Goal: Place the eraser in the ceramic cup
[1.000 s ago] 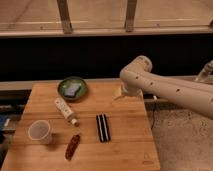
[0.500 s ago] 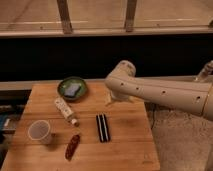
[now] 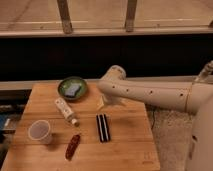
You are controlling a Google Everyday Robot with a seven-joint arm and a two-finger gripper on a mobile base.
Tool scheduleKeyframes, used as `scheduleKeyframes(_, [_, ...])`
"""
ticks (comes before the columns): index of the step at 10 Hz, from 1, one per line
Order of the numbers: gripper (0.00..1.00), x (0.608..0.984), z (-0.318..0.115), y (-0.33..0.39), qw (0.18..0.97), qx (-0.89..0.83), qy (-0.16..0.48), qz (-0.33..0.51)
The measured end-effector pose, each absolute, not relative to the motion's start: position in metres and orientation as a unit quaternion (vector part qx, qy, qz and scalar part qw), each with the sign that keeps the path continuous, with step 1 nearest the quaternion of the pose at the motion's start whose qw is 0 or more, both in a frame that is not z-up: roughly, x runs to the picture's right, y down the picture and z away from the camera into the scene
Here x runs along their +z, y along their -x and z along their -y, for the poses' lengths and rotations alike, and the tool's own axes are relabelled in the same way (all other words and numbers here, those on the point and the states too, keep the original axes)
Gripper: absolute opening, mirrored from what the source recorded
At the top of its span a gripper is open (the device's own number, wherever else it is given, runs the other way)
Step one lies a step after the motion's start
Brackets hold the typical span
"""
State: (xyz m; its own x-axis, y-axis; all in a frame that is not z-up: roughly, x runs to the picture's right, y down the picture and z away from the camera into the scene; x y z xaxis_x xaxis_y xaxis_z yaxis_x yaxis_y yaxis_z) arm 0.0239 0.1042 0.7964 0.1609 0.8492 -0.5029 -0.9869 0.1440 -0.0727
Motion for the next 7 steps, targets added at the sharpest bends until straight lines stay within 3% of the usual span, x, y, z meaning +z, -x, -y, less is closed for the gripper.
scheduleKeyframes(7, [0.8,0.823,-0.141,0.012,0.744,0.591,0.247,-0.193])
